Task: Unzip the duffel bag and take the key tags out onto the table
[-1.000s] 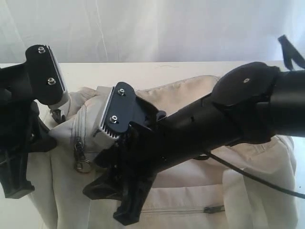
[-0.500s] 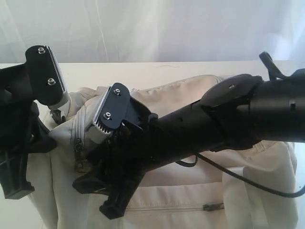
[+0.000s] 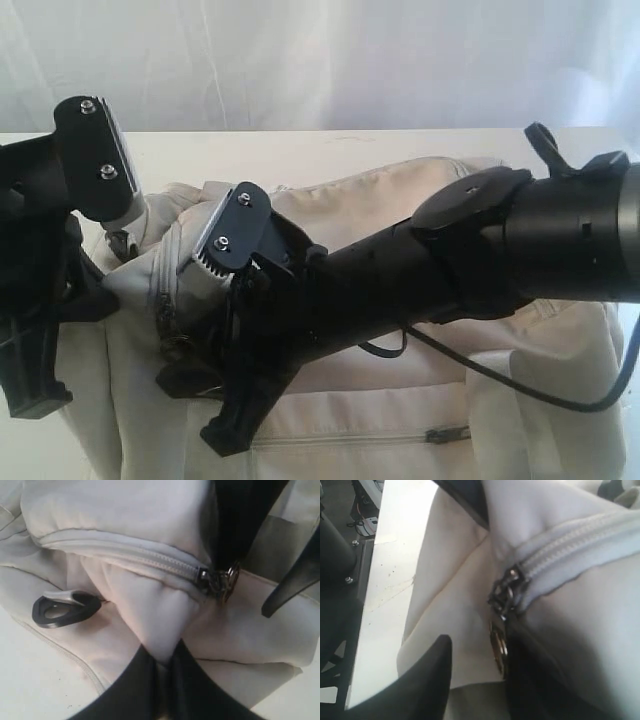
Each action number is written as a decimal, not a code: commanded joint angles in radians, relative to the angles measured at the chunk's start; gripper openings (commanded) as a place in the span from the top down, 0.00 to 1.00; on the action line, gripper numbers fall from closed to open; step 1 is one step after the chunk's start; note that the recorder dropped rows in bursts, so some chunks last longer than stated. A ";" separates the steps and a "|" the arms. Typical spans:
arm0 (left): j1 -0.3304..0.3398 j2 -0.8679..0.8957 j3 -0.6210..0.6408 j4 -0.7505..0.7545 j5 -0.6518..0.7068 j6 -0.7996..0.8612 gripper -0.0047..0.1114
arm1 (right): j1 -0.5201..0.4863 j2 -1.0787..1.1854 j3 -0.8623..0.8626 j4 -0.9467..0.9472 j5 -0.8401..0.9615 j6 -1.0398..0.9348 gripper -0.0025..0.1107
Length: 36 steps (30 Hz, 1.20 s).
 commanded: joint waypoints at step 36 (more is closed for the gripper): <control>0.001 -0.016 -0.001 -0.063 0.051 -0.014 0.96 | 0.002 -0.210 0.003 -0.148 -0.028 0.361 0.98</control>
